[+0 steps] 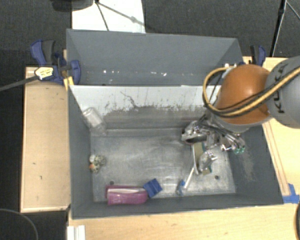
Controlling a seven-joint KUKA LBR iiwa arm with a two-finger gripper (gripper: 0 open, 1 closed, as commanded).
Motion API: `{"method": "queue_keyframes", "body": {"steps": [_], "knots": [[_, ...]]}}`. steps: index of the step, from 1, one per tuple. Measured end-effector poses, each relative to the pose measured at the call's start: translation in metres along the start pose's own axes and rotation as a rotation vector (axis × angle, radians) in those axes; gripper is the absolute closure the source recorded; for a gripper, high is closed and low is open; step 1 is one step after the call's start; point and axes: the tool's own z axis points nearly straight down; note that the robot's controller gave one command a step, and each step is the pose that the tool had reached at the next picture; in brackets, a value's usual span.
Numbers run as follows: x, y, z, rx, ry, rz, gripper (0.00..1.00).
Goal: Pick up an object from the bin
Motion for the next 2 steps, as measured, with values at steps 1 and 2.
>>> {"method": "queue_keyframes", "body": {"steps": [1, 2], "knots": [[-0.006, -0.075, 0.038, -0.012, 0.007, -0.481, 0.0], [0.033, -0.089, 0.037, 0.0, -0.006, -0.132, 0.0]]}}
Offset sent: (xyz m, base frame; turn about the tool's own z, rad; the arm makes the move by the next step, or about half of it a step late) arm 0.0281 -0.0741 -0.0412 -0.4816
